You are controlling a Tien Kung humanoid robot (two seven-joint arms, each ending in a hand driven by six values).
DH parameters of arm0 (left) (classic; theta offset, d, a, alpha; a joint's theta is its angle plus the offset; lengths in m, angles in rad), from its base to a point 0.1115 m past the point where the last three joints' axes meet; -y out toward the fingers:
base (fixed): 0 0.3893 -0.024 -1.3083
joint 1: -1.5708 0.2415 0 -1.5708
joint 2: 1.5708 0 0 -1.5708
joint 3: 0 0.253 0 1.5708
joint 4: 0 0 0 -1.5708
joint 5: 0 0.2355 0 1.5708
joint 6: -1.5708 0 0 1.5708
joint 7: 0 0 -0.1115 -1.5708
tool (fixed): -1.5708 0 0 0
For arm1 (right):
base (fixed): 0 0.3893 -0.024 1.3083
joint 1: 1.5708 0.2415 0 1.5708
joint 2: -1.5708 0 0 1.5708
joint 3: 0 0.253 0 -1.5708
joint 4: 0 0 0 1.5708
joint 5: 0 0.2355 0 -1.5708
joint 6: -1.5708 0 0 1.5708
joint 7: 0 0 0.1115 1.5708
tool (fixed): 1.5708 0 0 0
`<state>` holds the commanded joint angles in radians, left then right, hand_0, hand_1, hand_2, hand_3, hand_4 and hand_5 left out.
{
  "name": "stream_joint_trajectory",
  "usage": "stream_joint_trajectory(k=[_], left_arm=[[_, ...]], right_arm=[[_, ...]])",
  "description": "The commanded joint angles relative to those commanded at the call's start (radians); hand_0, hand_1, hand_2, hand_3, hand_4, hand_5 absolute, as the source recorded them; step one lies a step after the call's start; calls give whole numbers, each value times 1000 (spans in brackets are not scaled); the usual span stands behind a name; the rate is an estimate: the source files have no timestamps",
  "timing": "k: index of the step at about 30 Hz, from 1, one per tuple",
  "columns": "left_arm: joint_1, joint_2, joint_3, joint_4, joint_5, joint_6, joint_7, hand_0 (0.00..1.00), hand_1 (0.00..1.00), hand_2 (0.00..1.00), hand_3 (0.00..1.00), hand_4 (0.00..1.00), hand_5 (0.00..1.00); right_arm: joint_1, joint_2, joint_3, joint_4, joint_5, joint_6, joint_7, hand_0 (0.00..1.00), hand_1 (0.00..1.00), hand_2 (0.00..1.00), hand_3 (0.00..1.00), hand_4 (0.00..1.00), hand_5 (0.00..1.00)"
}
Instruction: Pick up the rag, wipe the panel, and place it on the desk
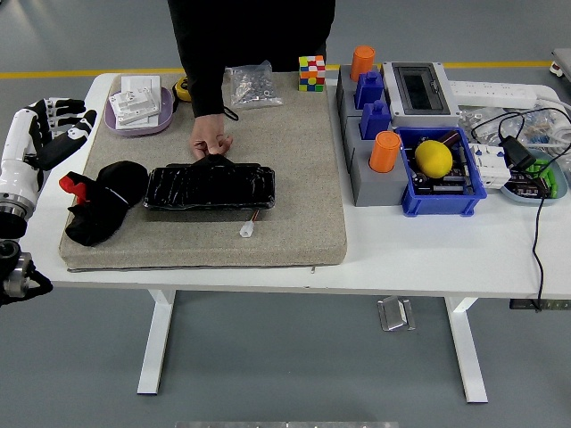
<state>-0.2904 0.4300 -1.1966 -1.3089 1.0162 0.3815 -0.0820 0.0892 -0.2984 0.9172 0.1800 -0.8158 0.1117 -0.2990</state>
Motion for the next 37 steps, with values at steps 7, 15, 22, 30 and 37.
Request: stream_joint_trajectory(k=[7,15,22,30,37], left_arm=[[12,-21,-23,-1,-82,-20,-26,475,674,651,572,715,302],[22,-4,-24,3,-126,-39,-56,483,672,638,565,712,299],[40,7,-17,-2,-159,-65,-74,487,666,623,561,697,279],[51,5,-25,-6,-195,-79,-114,499,655,605,557,688,266],[53,1,-30,0,-216,-86,-119,499,655,605,557,688,266]], right_arm=[[5,4,3,0,-13,-1,-2,748,676,703,591,940,584],[11,1,5,0,-28,-2,-8,749,676,703,591,941,583],[10,3,4,0,-38,-3,-7,748,677,703,591,941,582],[8,6,0,0,-35,-3,-5,748,677,703,591,942,584],[11,6,-6,0,-22,-4,-1,748,677,703,591,942,584]])
